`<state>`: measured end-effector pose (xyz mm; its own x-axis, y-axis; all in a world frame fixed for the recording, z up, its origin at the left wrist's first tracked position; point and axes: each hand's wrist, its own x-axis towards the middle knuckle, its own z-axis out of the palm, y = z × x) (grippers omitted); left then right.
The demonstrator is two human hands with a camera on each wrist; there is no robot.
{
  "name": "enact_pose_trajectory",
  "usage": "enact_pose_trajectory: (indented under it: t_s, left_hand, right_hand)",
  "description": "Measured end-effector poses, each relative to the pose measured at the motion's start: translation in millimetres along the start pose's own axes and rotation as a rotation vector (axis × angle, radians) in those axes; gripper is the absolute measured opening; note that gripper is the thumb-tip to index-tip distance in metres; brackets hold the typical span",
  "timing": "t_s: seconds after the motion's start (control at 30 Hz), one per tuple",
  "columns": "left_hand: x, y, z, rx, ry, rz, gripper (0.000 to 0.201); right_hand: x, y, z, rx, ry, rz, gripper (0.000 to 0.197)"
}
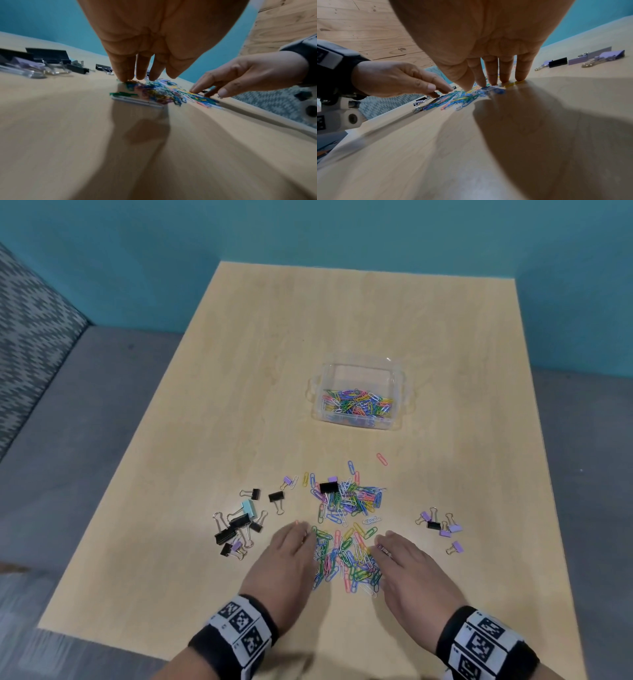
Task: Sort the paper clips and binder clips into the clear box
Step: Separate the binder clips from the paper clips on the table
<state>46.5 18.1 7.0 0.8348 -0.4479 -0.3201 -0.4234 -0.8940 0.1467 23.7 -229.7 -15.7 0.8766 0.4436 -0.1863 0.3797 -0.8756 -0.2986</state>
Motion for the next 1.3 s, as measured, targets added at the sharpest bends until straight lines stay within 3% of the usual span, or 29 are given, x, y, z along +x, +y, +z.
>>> enact_pose_trajectory:
  t_s: [0.13, 0.27, 0.43, 0.57, 0.63, 0.77, 0.93, 1.0, 1.1, 1.17, 1.3]
  left_hand:
    - [31.0, -19.8, -12.3, 0.001, 0.042, -0.158, 0.054]
    - [53.4, -32.7, -23.0, 0.059, -0.029, -0.13, 0.066]
    - [54.3, -25.0, -21.7, 0.152, -0.132, -0.164, 0.065]
    - [32.8, -14.5, -5.2, 0.124, -0.018, -0.099, 0.055]
    - [25.1, -10.4, 6.0, 0.076, -0.042, -0.076, 0.049]
    - [49.0, -19.4, 10.8, 0.089, -0.049, -0.088, 0.063]
    - [86.6, -35.3, 8.1, 0.163, -0.052, 0.067, 0.062]
    - [85.7, -33.5, 5.3, 0.159, -0.064, 0.075, 0.058]
    - [72.0, -22.2, -2.0, 0.065, -0.079, 0.039, 0.071]
    - [58.1, -13.1, -1.8, -0.007, -0.054, 0.02, 0.065]
    - [51.2, -4.6, -13.6, -0.063, 0.074, -0.066, 0.033]
  right_hand:
    - [-0.4, -0.9, -1.5, 0.009, 0.005, -0.001, 0.051]
    - [-1.2, -0.6, -1.8, 0.014, 0.006, -0.007, 0.051]
    - [-0.4, -0.5, -1.0, 0.027, 0.003, 0.004, 0.048]
    - [-1.7, 0.7, 0.1, 0.036, 0.005, 0.016, 0.047]
    - [-2.5, 0.6, -0.2, 0.035, 0.003, 0.016, 0.048]
    - [-2.0, -0.7, -1.4, 0.028, 0.013, 0.003, 0.047]
    - [-1.0, -0.6, -3.9, 0.013, 0.024, -0.003, 0.048]
    - [-1.3, -0.7, -4.0, 0.012, 0.021, -0.003, 0.048]
    - [-1.7, -1.6, -3.8, 0.011, 0.025, 0.004, 0.048]
    - [-1.8, -1.5, -2.8, 0.017, 0.027, 0.007, 0.048]
    - [-2.0, -1.8, -2.4, 0.024, 0.033, 0.019, 0.047]
